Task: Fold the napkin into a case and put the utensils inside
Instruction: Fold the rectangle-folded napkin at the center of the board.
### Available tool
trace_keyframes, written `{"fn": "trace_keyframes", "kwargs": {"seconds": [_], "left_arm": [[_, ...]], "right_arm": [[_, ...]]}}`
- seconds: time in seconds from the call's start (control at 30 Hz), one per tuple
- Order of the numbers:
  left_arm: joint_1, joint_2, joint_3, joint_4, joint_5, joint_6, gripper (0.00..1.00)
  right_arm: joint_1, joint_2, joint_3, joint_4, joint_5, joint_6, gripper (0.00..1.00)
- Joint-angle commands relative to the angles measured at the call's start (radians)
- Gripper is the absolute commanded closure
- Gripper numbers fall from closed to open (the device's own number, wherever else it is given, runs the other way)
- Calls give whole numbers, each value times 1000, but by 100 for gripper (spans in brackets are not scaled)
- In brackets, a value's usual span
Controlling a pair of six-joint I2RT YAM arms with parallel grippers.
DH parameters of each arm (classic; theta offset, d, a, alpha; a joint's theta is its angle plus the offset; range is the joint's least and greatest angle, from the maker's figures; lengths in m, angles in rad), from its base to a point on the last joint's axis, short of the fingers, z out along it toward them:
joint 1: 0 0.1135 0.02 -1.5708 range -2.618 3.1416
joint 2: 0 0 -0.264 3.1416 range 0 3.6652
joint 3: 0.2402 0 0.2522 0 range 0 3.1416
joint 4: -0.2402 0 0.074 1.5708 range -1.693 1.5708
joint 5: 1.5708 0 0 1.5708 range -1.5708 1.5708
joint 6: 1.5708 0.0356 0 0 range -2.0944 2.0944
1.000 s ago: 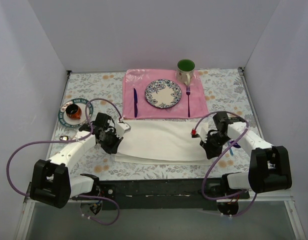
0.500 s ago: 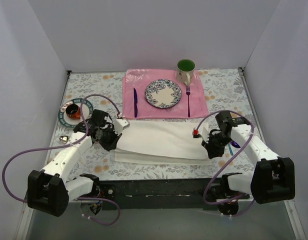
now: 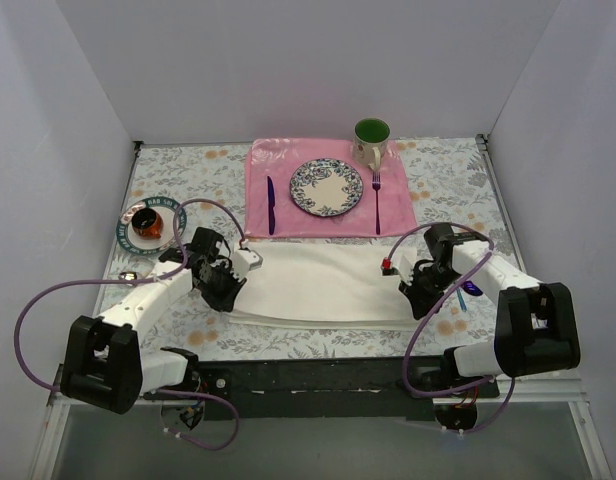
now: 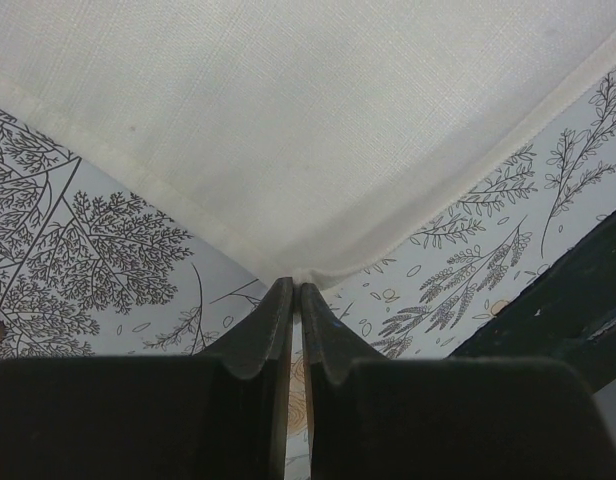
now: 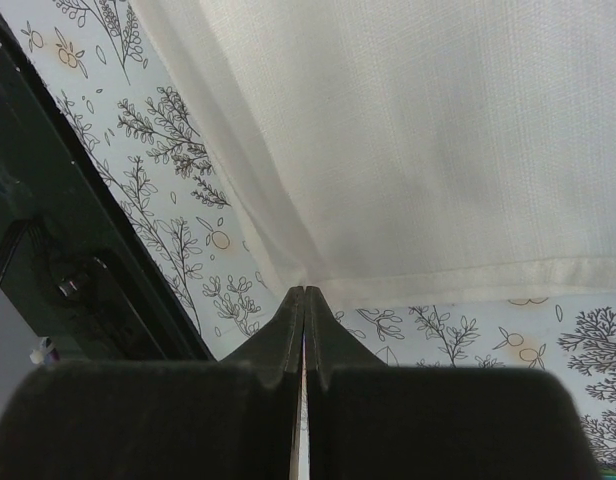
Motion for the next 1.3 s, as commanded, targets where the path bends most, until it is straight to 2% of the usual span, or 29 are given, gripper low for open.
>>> {"fn": "trace_keyframes", "kwargs": {"seconds": [0.0,0.07,0.1,0.17,0.2,0.37,0.6,0.83,0.93,1.03,1.1,1.17,1.27], "left_arm": [[-1,-1,-23,35,-5,16,100],[-1,-4,-29,35,-5,21,93],[-1,-6,-32,33,-3,22,90],[-2,-18,-25,12,10,33,84],[-2,-24,-21,3,16,42,78],[-1,-72,35,-91,38,47,65],[-1,-69,175,-151,113,-33,58],[5,-30,199,-34,141,-182,53],[39,-23,225,21,110,-239,52],[99,52,299,-5,165,-259,50],[152,85,337,-20,209,-256,51],[215,109,348,-16,240,-256,51],[243,120,344,-2,233,-246,51]], "right_arm": [[1,4,2,4,8,-24,99],[1,2,3,-2,6,-25,91],[1,4,6,-8,-1,-27,78],[1,4,27,-31,-9,-24,71],[1,5,38,-36,-14,-22,64],[1,-15,109,-108,-31,-25,48],[0,-18,206,-162,-48,10,45],[1,10,169,-55,8,119,51],[-16,45,222,-44,-14,197,55],[-57,95,320,-51,-44,263,57],[-88,138,396,-76,-69,303,61],[-108,157,426,-96,-78,320,63],[-111,159,428,-85,-61,341,64]]}}
